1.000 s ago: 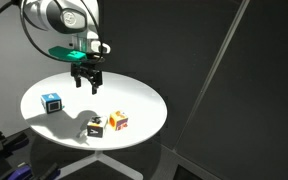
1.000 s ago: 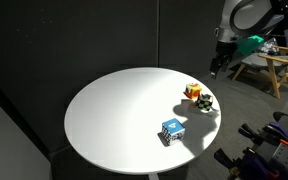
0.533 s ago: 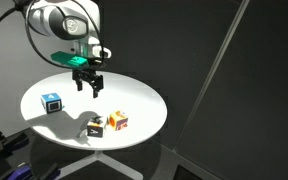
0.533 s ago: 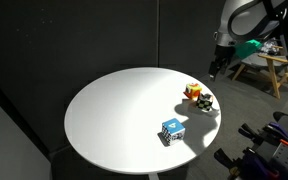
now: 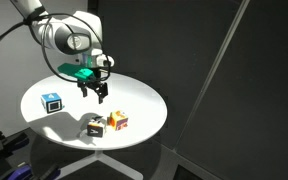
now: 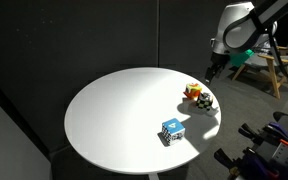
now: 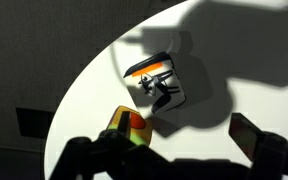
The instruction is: Flip the block with a black and white image facing up and slide it to the left
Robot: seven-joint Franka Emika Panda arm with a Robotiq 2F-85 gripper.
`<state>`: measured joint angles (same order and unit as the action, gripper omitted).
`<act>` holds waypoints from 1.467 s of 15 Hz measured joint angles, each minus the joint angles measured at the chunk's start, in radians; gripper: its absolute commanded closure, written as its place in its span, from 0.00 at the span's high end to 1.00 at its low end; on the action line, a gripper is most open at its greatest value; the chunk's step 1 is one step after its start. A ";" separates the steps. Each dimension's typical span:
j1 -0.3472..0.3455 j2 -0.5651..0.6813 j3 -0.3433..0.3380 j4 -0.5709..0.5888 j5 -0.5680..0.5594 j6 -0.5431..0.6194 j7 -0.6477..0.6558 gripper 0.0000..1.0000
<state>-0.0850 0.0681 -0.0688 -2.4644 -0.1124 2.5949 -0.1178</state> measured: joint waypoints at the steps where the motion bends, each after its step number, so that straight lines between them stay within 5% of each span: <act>1: 0.000 0.015 0.000 0.004 0.000 0.009 -0.002 1.00; 22: -0.080 0.239 -0.020 0.151 0.054 0.016 -0.070 1.00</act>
<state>-0.1649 0.3068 -0.0889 -2.3136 -0.0581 2.6111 -0.1879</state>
